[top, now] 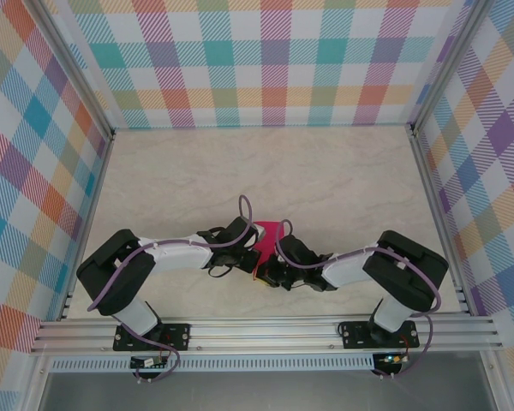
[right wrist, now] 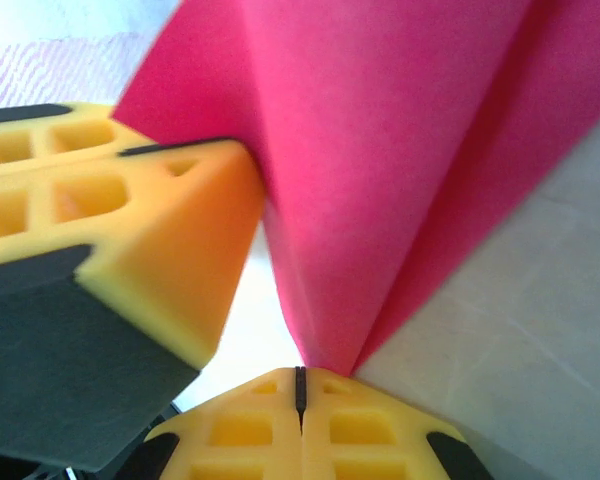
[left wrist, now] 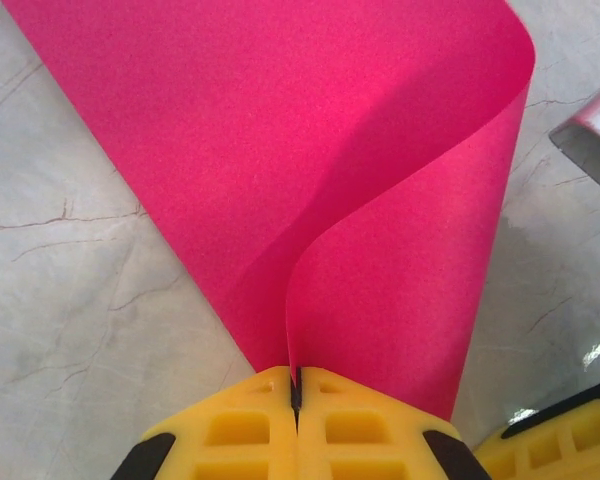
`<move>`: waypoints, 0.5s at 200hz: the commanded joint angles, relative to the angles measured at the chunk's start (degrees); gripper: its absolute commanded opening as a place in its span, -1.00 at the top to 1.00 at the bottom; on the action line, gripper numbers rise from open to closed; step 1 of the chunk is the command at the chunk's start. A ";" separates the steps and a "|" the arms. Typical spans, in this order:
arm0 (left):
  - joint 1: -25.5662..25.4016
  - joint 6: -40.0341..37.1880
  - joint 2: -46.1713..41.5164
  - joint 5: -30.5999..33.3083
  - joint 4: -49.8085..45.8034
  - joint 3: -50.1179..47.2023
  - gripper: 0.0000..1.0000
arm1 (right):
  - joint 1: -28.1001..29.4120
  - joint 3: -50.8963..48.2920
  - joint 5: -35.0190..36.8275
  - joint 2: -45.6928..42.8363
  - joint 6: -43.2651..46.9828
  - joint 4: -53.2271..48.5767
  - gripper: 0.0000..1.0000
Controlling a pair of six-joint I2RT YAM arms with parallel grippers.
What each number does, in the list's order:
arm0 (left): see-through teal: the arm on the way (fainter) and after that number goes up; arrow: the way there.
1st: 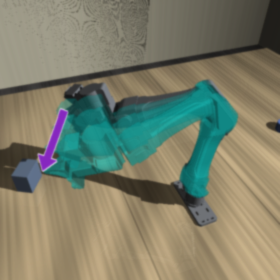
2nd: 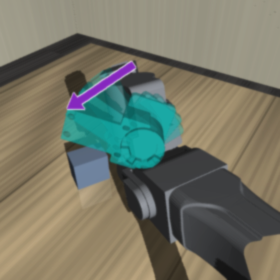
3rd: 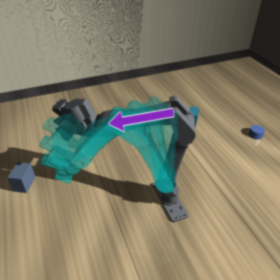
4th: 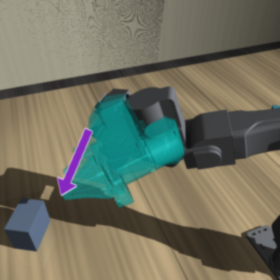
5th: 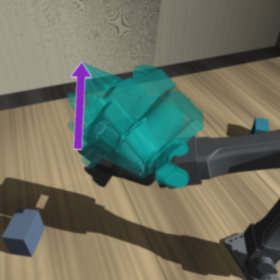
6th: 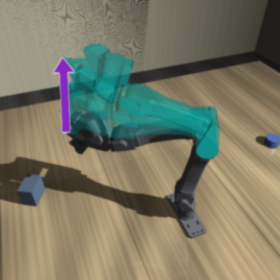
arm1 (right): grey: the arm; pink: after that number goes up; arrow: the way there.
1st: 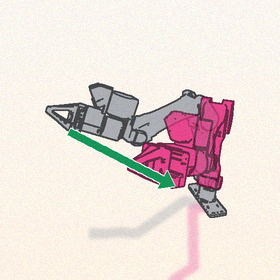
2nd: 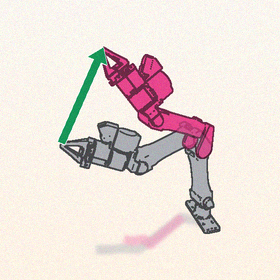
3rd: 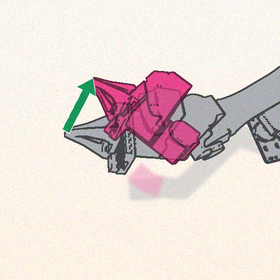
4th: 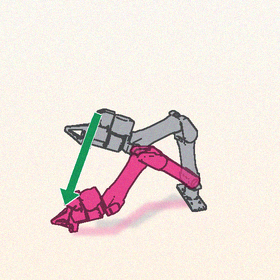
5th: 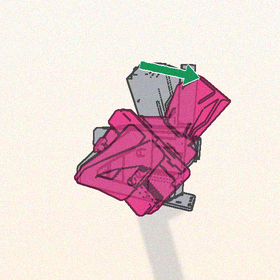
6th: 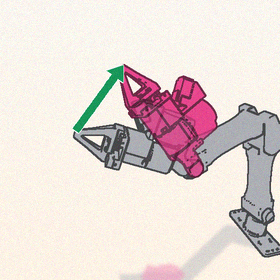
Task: Fold a paper plane with a square sheet of paper (pick it up from the middle)
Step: Third fold the triangle at the center of the table.
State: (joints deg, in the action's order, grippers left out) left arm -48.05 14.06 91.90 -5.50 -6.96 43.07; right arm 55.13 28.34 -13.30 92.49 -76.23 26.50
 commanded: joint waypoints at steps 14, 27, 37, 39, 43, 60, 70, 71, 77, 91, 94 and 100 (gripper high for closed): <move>0.17 -0.31 1.89 -1.51 -2.80 -0.16 1.00 | -3.06 1.96 3.26 -8.58 5.03 -11.77 1.00; 0.15 -0.14 1.59 -1.53 -2.56 -0.46 1.00 | -5.47 1.88 4.02 -11.64 7.13 -15.65 1.00; 0.13 -0.02 1.58 -1.70 -2.46 -0.44 1.00 | -7.66 2.65 4.07 -13.50 9.49 -19.04 1.00; 0.15 -0.01 1.56 -1.69 -2.51 -0.33 1.00 | -8.15 2.88 4.07 -13.79 9.77 -19.80 1.00; 0.09 -0.05 1.69 -1.78 -2.54 -0.31 1.00 | -8.98 3.39 4.01 -14.19 10.73 -21.34 1.00; 0.08 -0.18 1.77 -1.93 -2.66 0.14 1.00 | -13.39 7.18 0.56 -12.94 15.93 -26.69 1.00; 0.16 -0.32 1.82 -2.02 -2.87 0.34 1.00 | -15.57 10.58 -2.13 -10.49 19.55 -29.73 1.00; 0.16 -0.33 1.80 -2.04 -2.92 0.39 1.00 | -15.71 11.03 -2.41 -10.18 19.89 -29.96 1.00; 0.15 -0.35 1.80 -1.98 -3.13 0.59 1.00 | -16.56 13.43 -3.86 -8.41 22.39 -31.29 1.00; 0.17 -0.35 1.75 -1.90 -2.99 0.53 1.00 | -17.60 19.20 -3.04 -4.34 26.76 -36.87 1.00; 0.12 -0.35 1.85 -1.94 -3.02 0.53 1.00 | -17.68 20.39 -2.75 -3.49 27.99 -37.61 1.00; 0.14 -0.35 1.88 -1.97 -2.97 0.57 1.00 | -17.85 22.95 -2.30 -1.43 30.26 -39.81 1.00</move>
State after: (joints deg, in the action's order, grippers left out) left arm -48.05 14.06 91.92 -5.54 -7.33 43.33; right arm 38.15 43.07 -14.00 85.25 -58.04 -1.69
